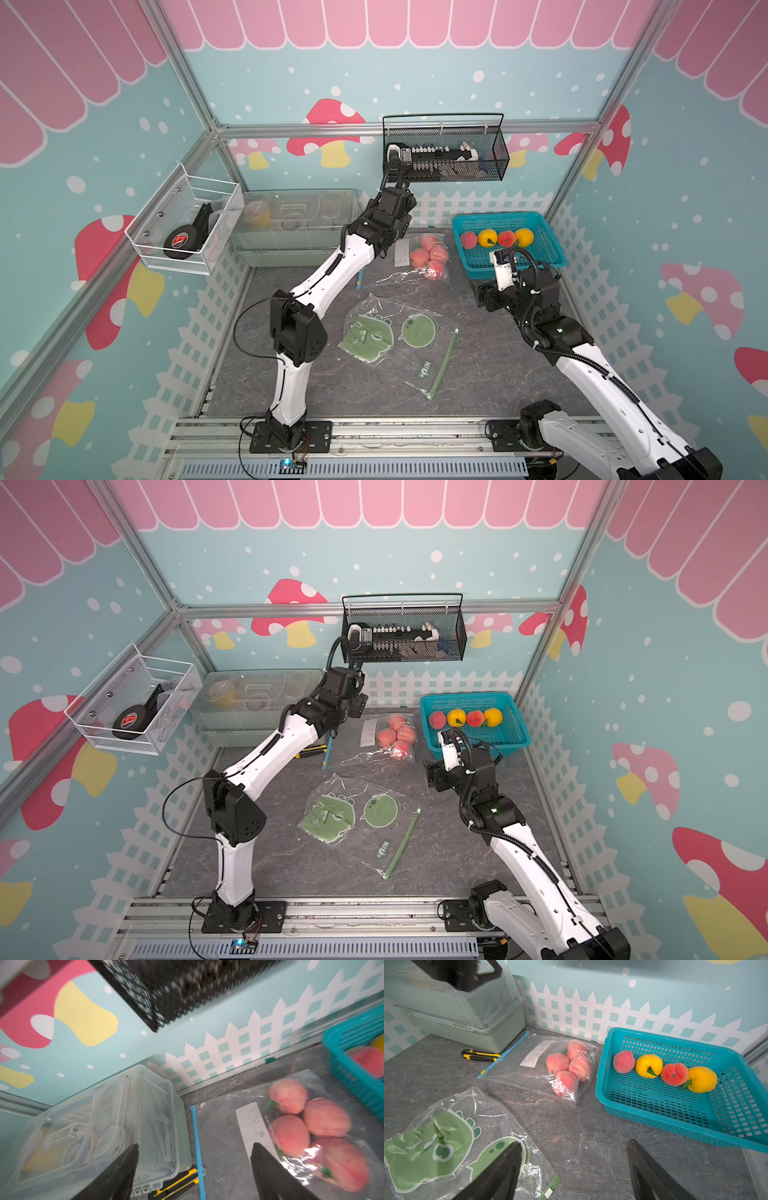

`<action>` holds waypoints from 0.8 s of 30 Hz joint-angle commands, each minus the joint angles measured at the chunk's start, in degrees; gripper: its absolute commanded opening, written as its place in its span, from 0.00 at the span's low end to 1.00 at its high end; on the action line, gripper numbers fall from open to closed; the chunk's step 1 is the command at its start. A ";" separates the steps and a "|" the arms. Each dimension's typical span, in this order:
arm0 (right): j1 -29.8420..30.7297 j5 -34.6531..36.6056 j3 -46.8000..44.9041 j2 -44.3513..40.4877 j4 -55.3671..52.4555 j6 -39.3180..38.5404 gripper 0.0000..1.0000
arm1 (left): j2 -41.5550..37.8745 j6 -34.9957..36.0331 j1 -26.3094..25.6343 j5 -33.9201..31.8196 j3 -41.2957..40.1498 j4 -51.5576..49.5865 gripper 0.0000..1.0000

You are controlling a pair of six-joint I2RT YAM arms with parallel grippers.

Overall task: Place the peach in a zip-top bag and seal the zipper
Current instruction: Place the zipper food storage bag at the center of the board, then open the zipper of the food storage bag at the center of the board.

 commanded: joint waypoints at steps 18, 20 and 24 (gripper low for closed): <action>-0.13 -0.48 -1.76 -2.13 -9.49 10.22 0.82 | -41.28 -27.68 -2.10 22.62 -42.51 -3.86 0.84; -0.14 -2.28 -2.62 -2.21 -10.08 11.11 0.82 | -42.55 -29.08 -2.19 24.07 -45.23 -3.84 0.83; -0.13 -3.69 -5.02 -3.22 -11.19 12.17 0.82 | -43.86 -31.57 -2.52 25.89 -50.89 -3.16 0.82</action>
